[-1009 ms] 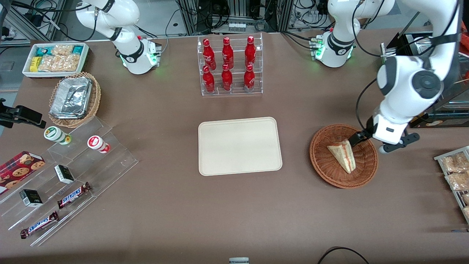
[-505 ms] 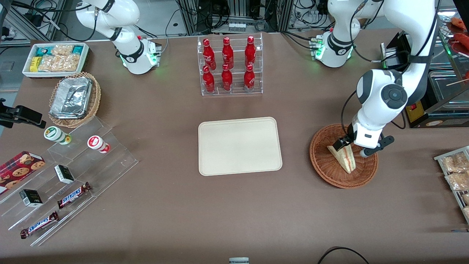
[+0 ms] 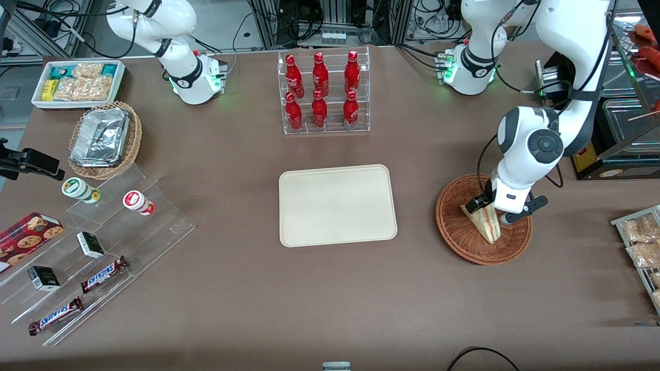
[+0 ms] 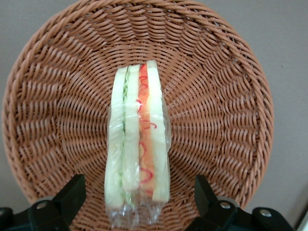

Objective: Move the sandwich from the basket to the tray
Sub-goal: 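Lower the left gripper and close it on the wrapped sandwich, then lift the sandwich and carry it over the cream tray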

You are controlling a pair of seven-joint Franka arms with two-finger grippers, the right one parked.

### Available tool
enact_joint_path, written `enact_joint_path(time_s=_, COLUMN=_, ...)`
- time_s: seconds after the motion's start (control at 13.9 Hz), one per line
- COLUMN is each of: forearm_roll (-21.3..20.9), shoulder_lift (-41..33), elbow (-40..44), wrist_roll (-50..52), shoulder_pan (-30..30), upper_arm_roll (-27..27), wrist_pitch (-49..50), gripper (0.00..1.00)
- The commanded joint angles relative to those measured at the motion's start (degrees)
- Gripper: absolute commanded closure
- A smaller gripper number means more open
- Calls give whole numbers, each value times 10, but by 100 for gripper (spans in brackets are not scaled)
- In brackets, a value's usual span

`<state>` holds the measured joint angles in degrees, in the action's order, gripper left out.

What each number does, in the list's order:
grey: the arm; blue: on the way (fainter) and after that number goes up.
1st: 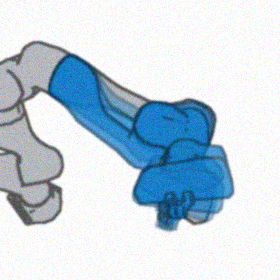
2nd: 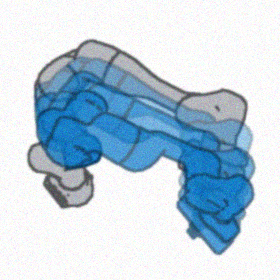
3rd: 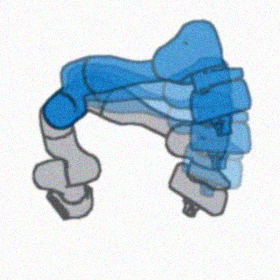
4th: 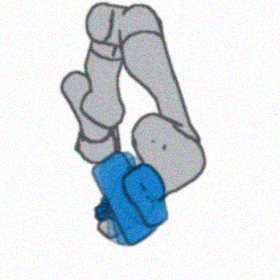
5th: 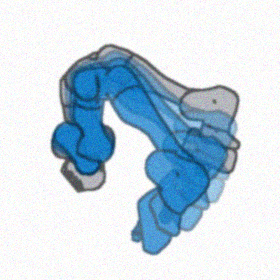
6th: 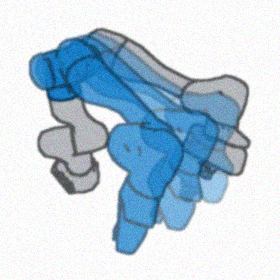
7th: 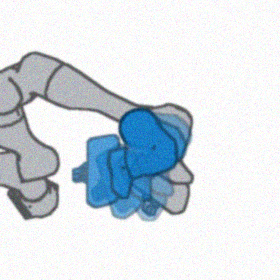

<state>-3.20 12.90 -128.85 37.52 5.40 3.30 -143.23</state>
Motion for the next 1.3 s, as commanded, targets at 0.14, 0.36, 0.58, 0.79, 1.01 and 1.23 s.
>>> enact_joint_path(time_s=0.14, forearm_roll=-11, shoulder_lift=28, elbow=7, wrist_roll=5, shoulder_pan=0, upper_arm_roll=-1, wrist_pitch=-30, gripper=83)
enact_joint_path(time_s=0.36, forearm_roll=-44, shoulder_lift=24, elbow=12, wrist_roll=4, shoulder_pan=0, upper_arm_roll=-1, wrist_pitch=-24, gripper=100)
enact_joint_path(time_s=0.58, forearm_roll=-50, shoulder_lift=4, elbow=25, wrist_roll=0, shoulder_pan=0, upper_arm_roll=-2, wrist_pitch=20, gripper=100)
enact_joint_path(time_s=0.79, forearm_roll=-46, shoulder_lift=-41, elbow=106, wrist_roll=-20, shoulder_pan=1, upper_arm_roll=2, wrist_pitch=192, gripper=100)
enact_joint_path(time_s=1.01, forearm_roll=-37, shoulder_lift=-39, elbow=232, wrist_roll=9, shoulder_pan=10, upper_arm_roll=47, wrist_pitch=336, gripper=100)
enact_joint_path(time_s=1.23, forearm_roll=0, shoulder_lift=-13, elbow=306, wrist_roll=61, shoulder_pan=21, upper_arm_roll=96, wrist_pitch=364, gripper=100)
